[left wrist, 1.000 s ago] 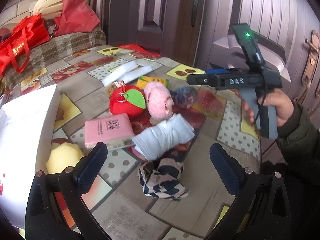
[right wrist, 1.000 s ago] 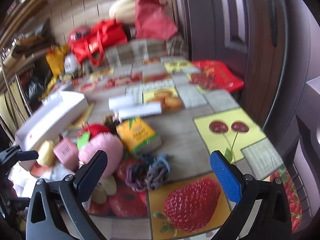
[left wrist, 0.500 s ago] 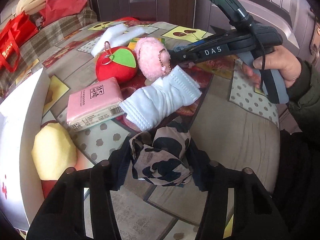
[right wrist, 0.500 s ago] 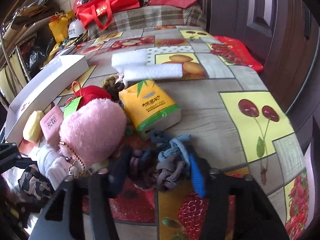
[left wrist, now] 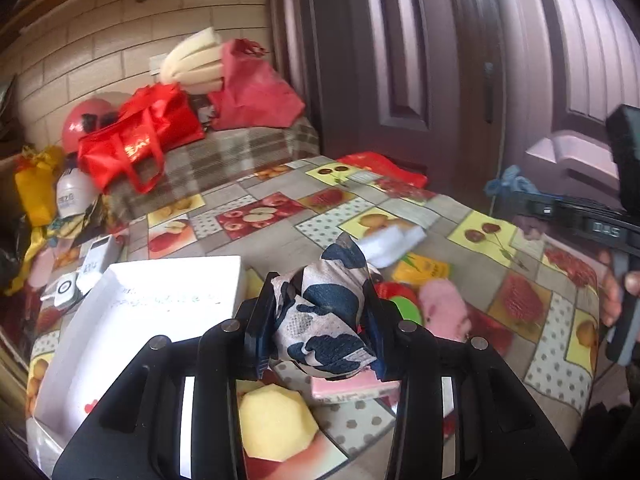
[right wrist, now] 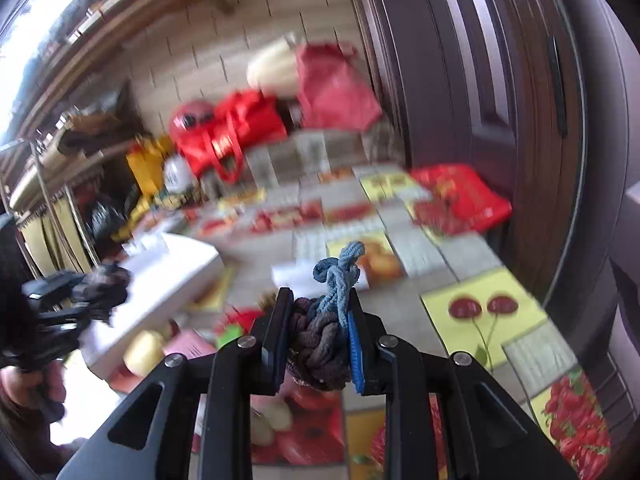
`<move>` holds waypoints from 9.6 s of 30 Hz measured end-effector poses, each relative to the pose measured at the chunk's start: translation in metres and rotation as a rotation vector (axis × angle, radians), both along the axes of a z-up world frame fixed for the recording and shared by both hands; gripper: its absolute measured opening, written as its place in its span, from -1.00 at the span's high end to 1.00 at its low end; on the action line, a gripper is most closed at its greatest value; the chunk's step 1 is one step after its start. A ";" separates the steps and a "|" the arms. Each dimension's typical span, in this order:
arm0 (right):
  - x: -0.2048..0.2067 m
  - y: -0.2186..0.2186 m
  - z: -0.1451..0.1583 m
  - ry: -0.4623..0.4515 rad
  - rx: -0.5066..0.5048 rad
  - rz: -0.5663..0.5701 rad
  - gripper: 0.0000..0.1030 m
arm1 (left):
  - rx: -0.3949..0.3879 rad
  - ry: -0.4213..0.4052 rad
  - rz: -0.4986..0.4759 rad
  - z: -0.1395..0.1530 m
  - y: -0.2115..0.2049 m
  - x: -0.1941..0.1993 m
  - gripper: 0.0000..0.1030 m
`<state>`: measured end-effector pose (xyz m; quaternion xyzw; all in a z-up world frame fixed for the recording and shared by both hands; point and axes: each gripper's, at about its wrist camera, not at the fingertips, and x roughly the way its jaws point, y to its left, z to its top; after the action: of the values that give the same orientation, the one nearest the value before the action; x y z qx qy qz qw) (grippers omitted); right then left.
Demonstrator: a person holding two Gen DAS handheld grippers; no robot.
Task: Organize soft objects
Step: 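Carry the cloth with the left tool while the right tool carries the rope toy over the white box, then open the left tool to drop the cloth while the right tool drops the rope toy into the box, then move both tools back over the remaining items on the table, then grasp the yellow sponge with the left tool while the right tool grasps the white cloth roll, then carry the sponge with the left tool while the right tool carries the white cloth to the box, then open the left tool to drop the sponge while the right tool drops the white cloth in the box, then lift both tools away from the box and return them over the table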
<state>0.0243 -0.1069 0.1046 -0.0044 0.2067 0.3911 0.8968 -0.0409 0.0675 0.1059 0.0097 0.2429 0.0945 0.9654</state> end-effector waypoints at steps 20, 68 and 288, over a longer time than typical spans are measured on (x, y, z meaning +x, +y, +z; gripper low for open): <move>-0.045 0.069 0.063 -0.126 0.090 0.200 0.54 | -0.104 -0.056 0.246 -0.013 0.079 -0.026 0.28; -0.046 0.161 0.001 0.195 0.136 0.361 -0.99 | -0.415 -0.240 0.488 -0.025 0.173 -0.093 -1.00; 0.021 0.054 -0.076 0.284 -0.140 0.165 -0.76 | -0.138 0.119 0.019 -0.076 -0.010 0.021 -0.87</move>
<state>0.0453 -0.0531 0.0287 -0.0285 0.3572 0.4445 0.8210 -0.0198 0.0574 0.0303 -0.0537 0.3060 0.0857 0.9466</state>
